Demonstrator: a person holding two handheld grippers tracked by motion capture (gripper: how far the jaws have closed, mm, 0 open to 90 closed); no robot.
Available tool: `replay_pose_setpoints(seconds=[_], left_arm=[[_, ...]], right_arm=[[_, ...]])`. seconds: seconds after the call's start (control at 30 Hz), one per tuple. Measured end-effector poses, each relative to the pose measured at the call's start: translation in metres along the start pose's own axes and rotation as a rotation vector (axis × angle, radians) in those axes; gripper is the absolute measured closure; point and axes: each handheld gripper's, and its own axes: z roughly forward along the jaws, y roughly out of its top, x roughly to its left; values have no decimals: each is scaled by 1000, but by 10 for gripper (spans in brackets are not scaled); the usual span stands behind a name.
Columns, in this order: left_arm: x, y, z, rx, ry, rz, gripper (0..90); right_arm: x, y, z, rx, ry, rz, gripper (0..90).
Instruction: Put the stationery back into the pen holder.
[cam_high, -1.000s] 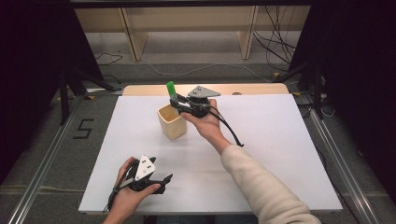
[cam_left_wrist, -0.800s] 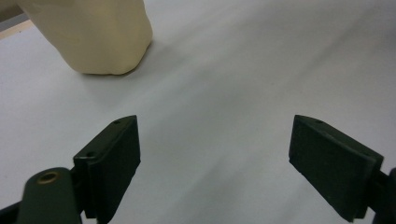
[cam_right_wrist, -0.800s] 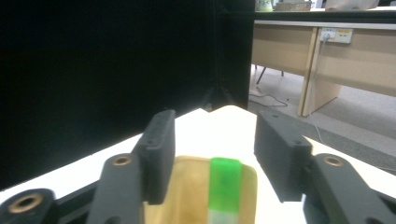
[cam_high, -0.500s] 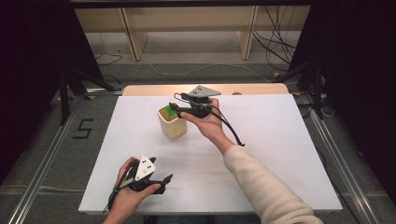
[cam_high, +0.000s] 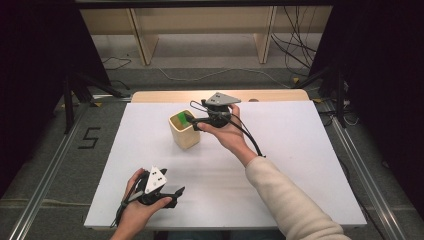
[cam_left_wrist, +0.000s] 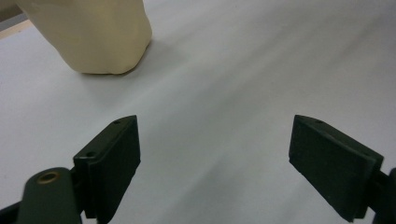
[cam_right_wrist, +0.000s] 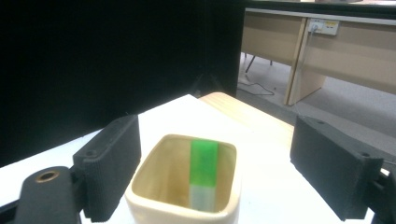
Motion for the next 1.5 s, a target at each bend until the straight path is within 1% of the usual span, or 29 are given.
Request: replay_pose_setpoints(seconds=[0.1,0.27,0.37,0.47,0.63,0.83,0.9,1.13,1.27,1.5], left_arm=[[0,0,0,1,0,0,162],[0,0,0,5,-1,-2,162],[0,0,0,3,2,0,162],[0,0,0,5,1,-1,162],[0,-1,1,5,0,-3,162],[-1,-1,0,6,1,-3,162],[-1,-1,0,5,2,-3,162],[-1,-1,0,5,2,-3,162],[-1,-1,1,6,2,-5,162],[-1,-1,1,12,3,3,161]], right_arm=[[-1,-1,-6,10,5,-4,168],[-2,-3,-17,28,30,-9,164],[-3,-4,-22,35,32,-8,164],[-6,-5,-31,53,39,-8,163],[-9,-8,-42,79,66,-7,164],[-9,-12,-56,111,89,-5,162],[-10,-14,-62,124,91,-12,162],[-12,-26,-89,153,91,-6,162],[-14,-35,-108,174,82,-6,162],[-16,-48,-141,184,60,1,162]])
